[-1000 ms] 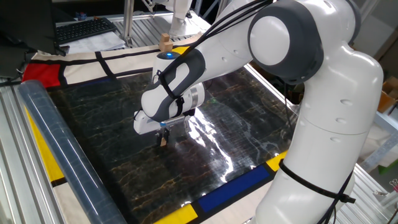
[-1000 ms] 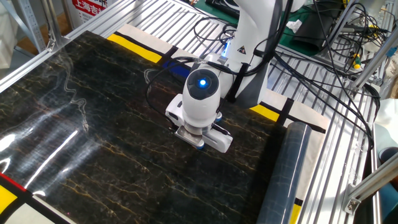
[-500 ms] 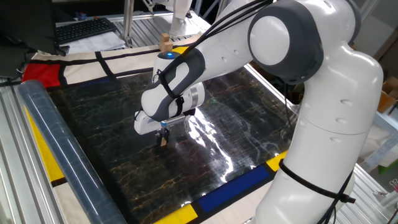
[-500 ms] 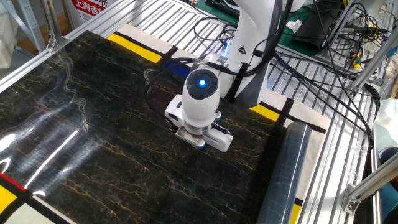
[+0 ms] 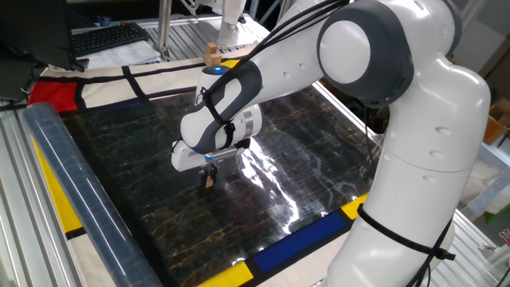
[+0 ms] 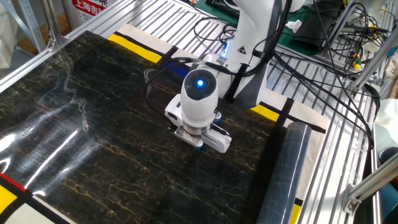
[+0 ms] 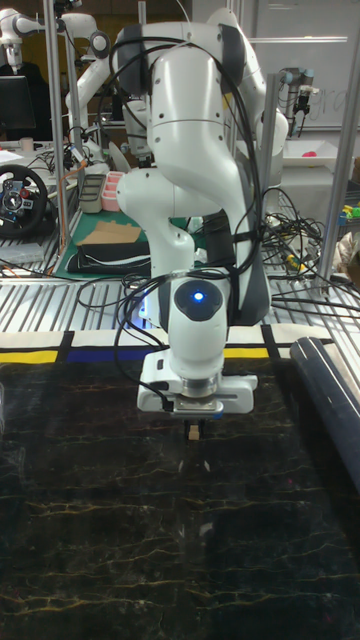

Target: Hold a small block with the gripper and sweep it from left to right on the table

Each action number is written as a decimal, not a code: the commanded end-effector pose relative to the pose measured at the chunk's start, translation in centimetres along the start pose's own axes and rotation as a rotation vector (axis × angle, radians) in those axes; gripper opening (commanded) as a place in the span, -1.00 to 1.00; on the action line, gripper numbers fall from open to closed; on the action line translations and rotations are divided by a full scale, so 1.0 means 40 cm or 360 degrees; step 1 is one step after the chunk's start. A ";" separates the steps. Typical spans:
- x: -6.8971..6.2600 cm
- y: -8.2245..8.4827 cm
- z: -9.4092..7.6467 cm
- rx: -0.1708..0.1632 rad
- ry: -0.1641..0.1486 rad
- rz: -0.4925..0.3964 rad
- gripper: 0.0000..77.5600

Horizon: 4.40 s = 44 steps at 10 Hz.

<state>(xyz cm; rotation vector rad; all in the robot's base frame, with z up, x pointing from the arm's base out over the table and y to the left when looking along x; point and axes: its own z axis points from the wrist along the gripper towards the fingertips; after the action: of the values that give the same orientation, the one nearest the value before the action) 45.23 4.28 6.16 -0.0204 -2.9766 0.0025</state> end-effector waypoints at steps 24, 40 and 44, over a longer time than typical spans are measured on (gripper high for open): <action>0.005 0.000 0.006 -0.0083 -0.0030 0.0077 -0.97; -0.045 -0.138 -0.001 -0.0054 -0.0109 0.0012 -0.97; -0.024 -0.129 0.004 -0.0071 -0.0147 0.0024 -0.97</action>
<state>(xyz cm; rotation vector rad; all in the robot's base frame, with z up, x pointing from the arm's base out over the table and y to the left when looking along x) 46.89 -0.99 6.13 -0.0372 -3.0588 -0.0628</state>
